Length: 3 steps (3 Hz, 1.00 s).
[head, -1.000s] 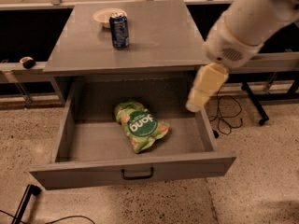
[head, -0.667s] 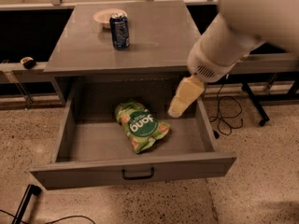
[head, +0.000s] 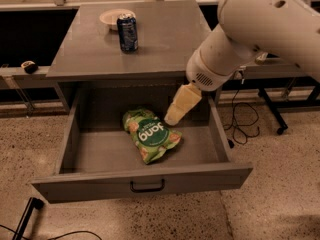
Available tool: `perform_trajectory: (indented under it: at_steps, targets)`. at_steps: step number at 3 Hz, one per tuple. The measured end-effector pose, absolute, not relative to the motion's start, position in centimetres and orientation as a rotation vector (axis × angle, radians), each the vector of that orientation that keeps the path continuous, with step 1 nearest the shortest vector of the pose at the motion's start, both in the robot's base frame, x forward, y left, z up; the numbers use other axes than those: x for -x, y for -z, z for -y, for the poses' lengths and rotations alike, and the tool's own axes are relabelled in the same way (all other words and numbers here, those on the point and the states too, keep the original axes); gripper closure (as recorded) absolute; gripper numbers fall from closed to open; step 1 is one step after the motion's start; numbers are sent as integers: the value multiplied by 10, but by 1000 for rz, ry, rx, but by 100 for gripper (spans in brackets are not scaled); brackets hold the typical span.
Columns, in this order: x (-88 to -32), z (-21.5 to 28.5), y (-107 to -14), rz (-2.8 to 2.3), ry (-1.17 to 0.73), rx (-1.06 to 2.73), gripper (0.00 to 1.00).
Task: Pick green rice chip bag from top drawer and place on counter
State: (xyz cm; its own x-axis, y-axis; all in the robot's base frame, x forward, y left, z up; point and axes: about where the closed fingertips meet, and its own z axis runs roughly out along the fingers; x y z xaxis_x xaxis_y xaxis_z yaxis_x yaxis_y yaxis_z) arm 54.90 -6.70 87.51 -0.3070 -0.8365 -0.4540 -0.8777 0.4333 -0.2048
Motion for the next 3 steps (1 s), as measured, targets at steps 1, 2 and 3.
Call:
perform_trajectory:
  at_steps: [1, 2, 3]
  targets:
    - [-551, 39, -827, -2173, -255, 1438, 0]
    - [-558, -2, -739, -2125, -363, 1414, 0]
    - [-581, -30, -707, -2056, -369, 1361, 0]
